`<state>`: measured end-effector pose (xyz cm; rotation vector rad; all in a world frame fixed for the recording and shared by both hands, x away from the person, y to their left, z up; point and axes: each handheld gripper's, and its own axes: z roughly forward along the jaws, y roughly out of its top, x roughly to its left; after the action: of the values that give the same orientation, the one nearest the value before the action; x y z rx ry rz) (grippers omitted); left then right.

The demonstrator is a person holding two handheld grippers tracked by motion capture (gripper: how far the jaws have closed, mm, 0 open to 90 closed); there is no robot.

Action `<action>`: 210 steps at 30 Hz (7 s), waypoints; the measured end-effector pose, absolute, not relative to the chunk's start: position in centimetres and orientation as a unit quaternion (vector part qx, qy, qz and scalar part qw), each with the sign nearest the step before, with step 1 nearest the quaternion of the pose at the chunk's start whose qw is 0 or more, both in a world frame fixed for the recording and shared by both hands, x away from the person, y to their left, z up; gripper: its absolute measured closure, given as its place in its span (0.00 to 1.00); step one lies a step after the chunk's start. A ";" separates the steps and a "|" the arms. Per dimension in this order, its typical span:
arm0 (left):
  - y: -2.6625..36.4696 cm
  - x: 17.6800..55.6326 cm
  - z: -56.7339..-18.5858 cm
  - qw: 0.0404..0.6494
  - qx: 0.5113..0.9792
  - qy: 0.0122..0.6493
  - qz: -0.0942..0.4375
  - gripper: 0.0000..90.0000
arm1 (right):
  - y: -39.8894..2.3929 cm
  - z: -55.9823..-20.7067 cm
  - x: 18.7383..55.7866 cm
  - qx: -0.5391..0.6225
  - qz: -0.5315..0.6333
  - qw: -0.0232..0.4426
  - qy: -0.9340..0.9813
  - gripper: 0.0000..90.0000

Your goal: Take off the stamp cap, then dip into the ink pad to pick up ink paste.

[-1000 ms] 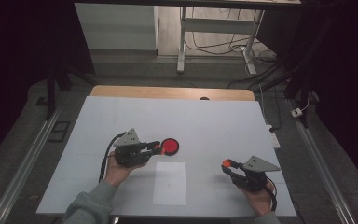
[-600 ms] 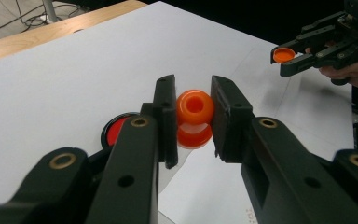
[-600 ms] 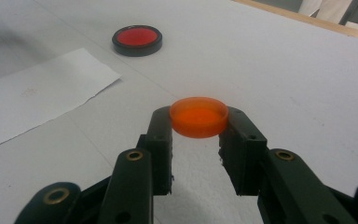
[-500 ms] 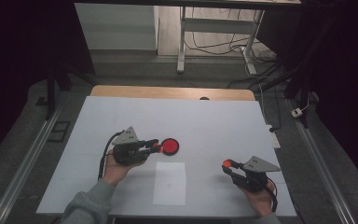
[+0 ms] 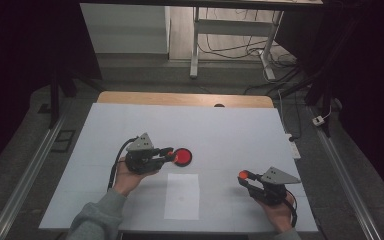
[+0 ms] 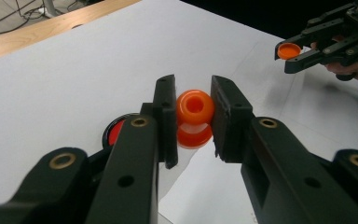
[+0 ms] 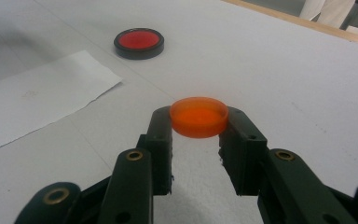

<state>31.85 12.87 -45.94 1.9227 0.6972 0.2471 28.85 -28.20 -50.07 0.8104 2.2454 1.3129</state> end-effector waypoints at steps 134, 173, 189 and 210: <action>8.7 38.5 -52.9 0.431 0.844 0.298 0.118 0.82 | -28.3 -50.4 29.1 0.289 0.467 0.188 0.814 0.72; 8.4 39.1 -52.9 0.427 0.840 0.308 0.129 0.81 | -28.3 -50.3 29.1 0.287 0.467 0.183 0.816 0.72; 8.0 38.7 -53.0 0.420 0.842 0.306 0.145 0.82 | -28.1 -50.1 28.8 0.283 0.470 0.182 0.816 0.72; 8.2 38.7 -53.0 0.423 0.841 0.305 0.144 0.82 | -28.1 -49.9 28.7 0.281 0.474 0.191 0.812 0.72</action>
<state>38.72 8.16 -53.04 2.1046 0.7632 0.3606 28.66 -28.11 -49.95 0.7901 2.2811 1.3326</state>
